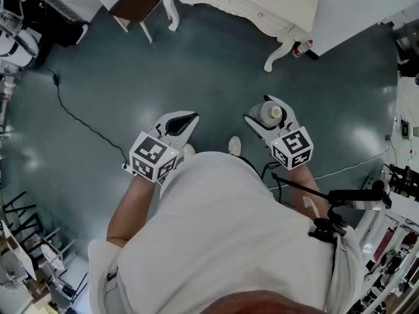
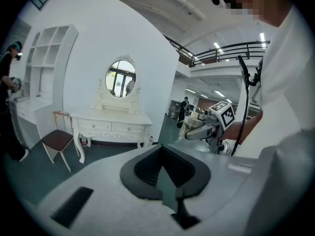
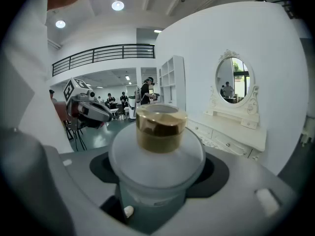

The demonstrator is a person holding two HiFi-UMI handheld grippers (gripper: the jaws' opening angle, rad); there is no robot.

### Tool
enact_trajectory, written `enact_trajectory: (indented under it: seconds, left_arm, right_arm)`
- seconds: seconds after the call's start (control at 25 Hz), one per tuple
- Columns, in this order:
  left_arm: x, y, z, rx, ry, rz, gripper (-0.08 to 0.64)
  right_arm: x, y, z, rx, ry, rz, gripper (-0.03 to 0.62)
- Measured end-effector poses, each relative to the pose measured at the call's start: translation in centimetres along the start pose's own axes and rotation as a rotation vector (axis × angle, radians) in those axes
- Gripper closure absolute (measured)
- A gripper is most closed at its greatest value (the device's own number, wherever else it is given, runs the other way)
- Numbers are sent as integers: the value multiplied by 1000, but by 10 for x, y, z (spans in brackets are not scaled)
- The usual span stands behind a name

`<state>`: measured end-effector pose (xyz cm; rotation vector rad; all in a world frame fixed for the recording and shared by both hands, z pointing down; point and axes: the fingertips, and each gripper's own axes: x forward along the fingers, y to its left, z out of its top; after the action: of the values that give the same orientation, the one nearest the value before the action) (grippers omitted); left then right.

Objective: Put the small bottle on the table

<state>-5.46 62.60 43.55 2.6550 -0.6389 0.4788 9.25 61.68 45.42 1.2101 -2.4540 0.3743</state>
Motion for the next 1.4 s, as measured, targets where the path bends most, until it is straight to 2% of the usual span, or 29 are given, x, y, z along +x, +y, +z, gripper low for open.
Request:
enact_trajectory:
  seconds: [0.12, 0.32, 0.44, 0.6, 0.72, 0.92, 1.0, 1.2, 1.4]
  left_arm:
    - [-9, 4, -4, -3, 5, 16, 557]
    - [-66, 29, -33, -21, 1, 41, 557]
    - [-64, 35, -35, -31, 4, 42, 557]
    - [-101, 69, -51, -44, -1, 35, 557]
    - [-97, 79, -49, -49, 0, 26, 557]
    - [-57, 55, -20, -38, -1, 4, 557]
    - [-41, 67, -10, -33, 1, 5, 557]
    - [9, 181, 4, -71, 24, 32, 557]
    - [104, 262, 84, -58, 33, 63, 557]
  right_arm:
    - [6, 6, 4, -6, 1, 16, 247]
    - [36, 60, 12, -12, 1, 34, 247]
    - [42, 55, 14, -10, 7, 35, 247]
    - [81, 92, 27, 8, 13, 38, 247]
    - [91, 91, 31, 18, 20, 46, 247]
    - [67, 54, 40, 3, 28, 46, 247]
    - [77, 35, 44, -5, 30, 50, 247]
    - [191, -36, 56, -7, 42, 67, 247]
    - [263, -164, 99, -39, 34, 93, 247]
